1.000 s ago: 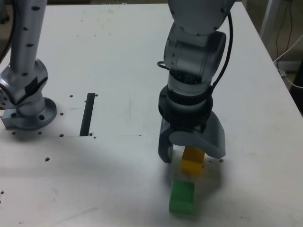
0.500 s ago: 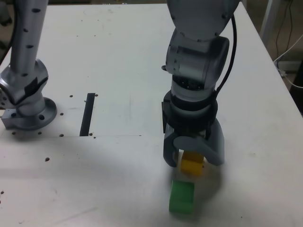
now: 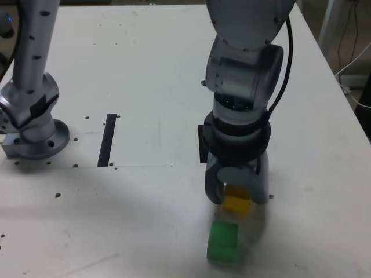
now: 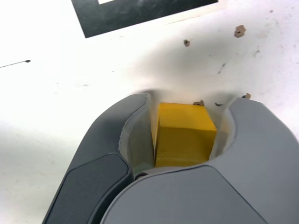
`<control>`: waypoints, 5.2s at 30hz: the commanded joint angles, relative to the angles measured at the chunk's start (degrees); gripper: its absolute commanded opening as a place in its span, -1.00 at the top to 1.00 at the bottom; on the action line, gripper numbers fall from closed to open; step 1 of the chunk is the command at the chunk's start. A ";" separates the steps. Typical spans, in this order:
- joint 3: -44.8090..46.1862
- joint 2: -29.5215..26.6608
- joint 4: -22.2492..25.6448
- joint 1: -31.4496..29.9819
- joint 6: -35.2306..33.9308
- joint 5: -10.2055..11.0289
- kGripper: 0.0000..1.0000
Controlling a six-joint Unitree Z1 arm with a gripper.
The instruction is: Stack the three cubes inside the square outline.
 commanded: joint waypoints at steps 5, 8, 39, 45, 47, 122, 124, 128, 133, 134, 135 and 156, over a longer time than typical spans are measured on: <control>0.24 -0.02 -0.37 -0.10 0.12 -0.18 0.58; 0.34 -0.22 -0.35 -0.10 0.12 -0.01 0.65; -4.67 -11.07 15.71 15.23 12.48 0.60 0.59; -4.19 -10.76 16.00 19.02 14.90 1.04 0.62; -3.74 -10.55 15.75 19.93 15.31 1.13 0.62; -1.94 -11.64 15.63 9.60 9.00 -3.00 -0.99; -2.00 -11.17 15.63 6.97 6.72 -3.47 -0.99; -2.35 -9.82 15.26 2.01 2.58 -4.47 -0.98; -2.80 -7.51 13.40 -3.16 -0.71 -5.94 -0.97; -2.86 -7.04 12.79 -4.04 -1.19 -6.19 -0.97; -2.87 -6.62 12.07 -4.88 -1.67 -6.39 -0.96; -2.72 0.73 2.63 -11.98 -10.48 -9.53 -0.92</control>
